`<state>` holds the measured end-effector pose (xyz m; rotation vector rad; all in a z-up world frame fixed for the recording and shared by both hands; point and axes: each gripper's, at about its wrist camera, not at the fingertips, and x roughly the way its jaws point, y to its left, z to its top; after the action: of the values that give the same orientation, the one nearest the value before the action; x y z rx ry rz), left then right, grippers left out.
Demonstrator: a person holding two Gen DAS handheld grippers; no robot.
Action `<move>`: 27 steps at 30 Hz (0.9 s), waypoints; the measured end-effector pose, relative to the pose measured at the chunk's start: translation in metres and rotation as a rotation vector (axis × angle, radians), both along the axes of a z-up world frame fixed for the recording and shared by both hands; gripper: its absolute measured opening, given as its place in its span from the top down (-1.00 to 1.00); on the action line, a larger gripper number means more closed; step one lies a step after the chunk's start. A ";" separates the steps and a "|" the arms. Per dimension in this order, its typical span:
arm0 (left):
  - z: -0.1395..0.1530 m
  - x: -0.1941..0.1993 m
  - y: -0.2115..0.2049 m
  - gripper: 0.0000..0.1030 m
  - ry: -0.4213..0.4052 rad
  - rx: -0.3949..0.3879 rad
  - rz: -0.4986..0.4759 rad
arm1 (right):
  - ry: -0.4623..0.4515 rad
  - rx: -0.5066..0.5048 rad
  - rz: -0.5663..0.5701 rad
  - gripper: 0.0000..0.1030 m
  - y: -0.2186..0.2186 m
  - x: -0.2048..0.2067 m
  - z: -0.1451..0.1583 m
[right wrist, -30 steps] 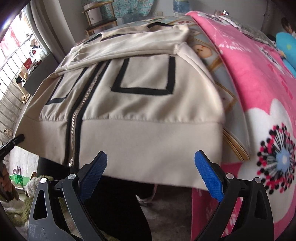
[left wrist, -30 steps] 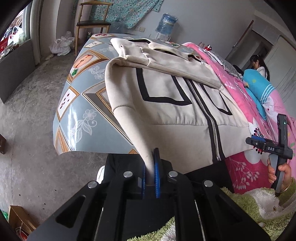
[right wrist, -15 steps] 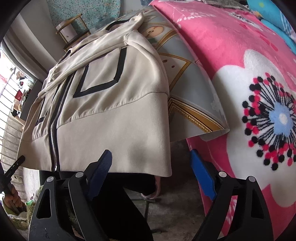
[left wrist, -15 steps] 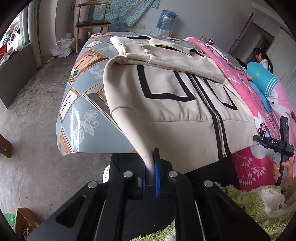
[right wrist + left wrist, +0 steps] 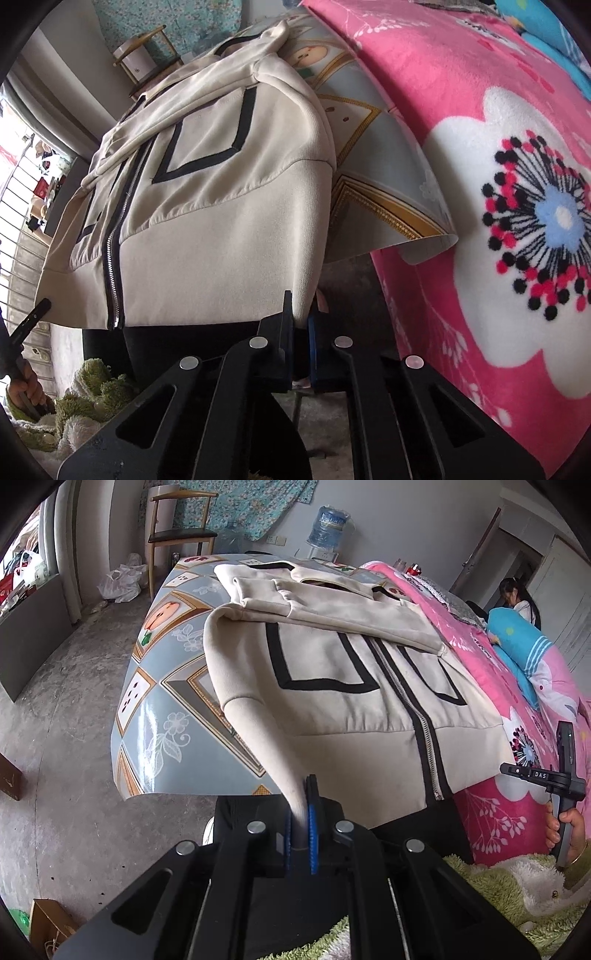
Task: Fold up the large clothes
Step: 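Grasp the jacket edge with the right tool while the left tool folds the hem over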
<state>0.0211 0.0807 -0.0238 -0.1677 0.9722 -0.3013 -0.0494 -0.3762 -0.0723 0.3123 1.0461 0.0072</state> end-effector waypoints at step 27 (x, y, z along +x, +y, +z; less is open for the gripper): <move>0.015 0.158 0.026 0.88 -0.008 -0.085 0.118 | -0.242 -0.032 -0.015 0.90 0.019 0.168 0.072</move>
<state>0.1792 0.1065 -0.0087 -0.3002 0.9386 -0.2346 0.1186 -0.3572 0.0001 0.2831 0.8027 0.0145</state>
